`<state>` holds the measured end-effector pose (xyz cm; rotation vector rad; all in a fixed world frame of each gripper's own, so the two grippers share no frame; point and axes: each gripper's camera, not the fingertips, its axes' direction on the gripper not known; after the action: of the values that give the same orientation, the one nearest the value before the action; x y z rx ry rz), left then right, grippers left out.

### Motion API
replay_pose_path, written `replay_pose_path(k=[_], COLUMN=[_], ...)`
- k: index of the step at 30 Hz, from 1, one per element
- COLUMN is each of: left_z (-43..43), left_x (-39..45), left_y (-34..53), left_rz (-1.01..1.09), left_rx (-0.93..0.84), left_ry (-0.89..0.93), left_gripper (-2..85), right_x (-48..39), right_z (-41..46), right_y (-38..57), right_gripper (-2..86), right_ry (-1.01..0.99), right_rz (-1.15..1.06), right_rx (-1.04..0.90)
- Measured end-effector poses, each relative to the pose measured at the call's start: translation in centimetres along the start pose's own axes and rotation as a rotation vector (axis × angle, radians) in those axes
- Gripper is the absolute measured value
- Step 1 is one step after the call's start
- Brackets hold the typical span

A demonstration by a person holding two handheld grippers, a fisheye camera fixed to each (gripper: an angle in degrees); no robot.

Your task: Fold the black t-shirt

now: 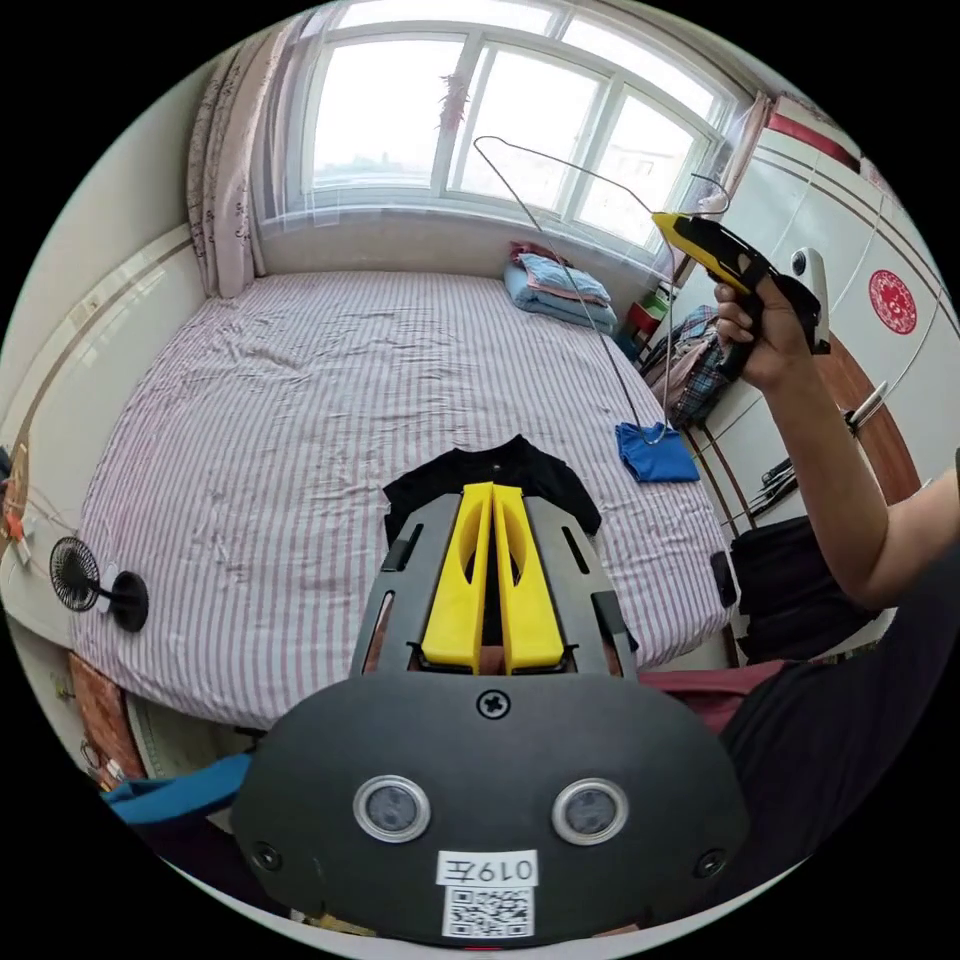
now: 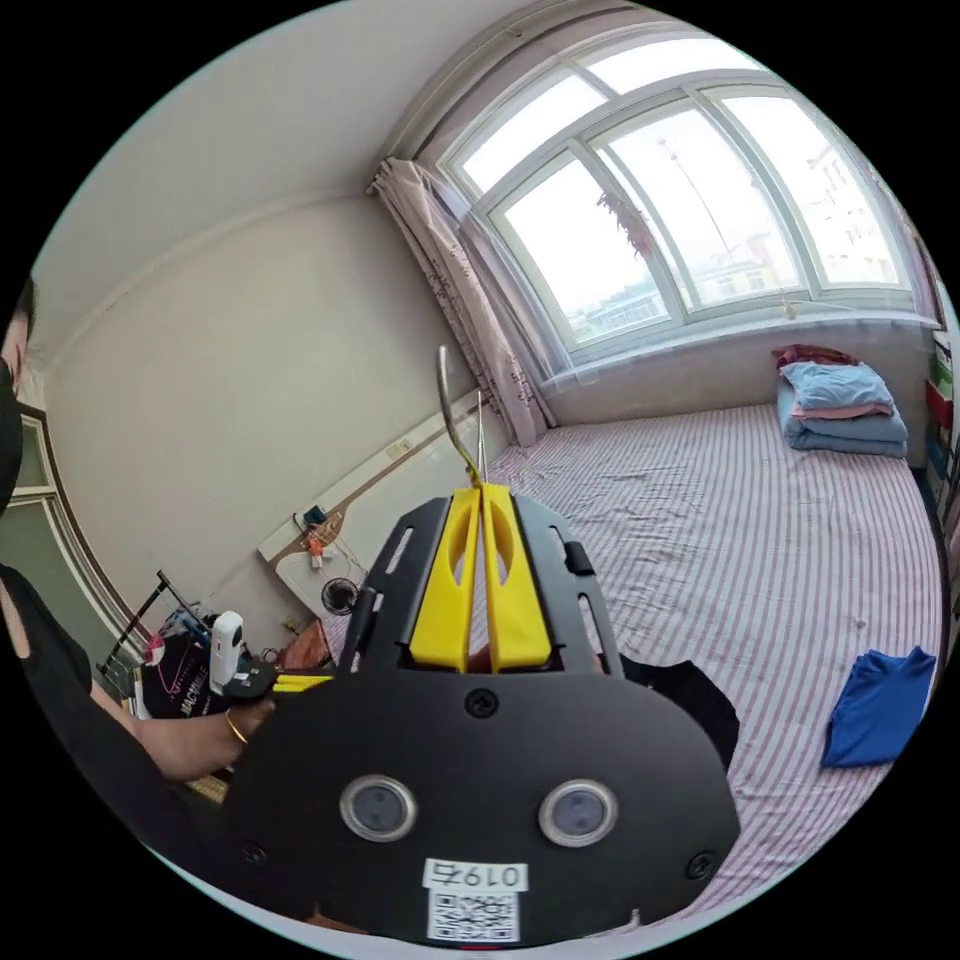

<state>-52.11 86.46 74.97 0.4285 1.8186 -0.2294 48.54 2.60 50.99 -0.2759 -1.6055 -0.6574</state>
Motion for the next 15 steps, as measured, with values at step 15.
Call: replay_pose_path(k=[15], left_z=[-29.7], left_x=[7.9], left_y=[36.9], left_rz=[-0.625], left_rx=[0.243], left_ry=[-0.420], left_gripper=[0.6], right_x=[-29.5], right_z=[1.0], right_y=[9.9], right_gripper=[-1.0], right_ry=[-0.688], right_rz=[-0.318], right_rx=[-0.432])
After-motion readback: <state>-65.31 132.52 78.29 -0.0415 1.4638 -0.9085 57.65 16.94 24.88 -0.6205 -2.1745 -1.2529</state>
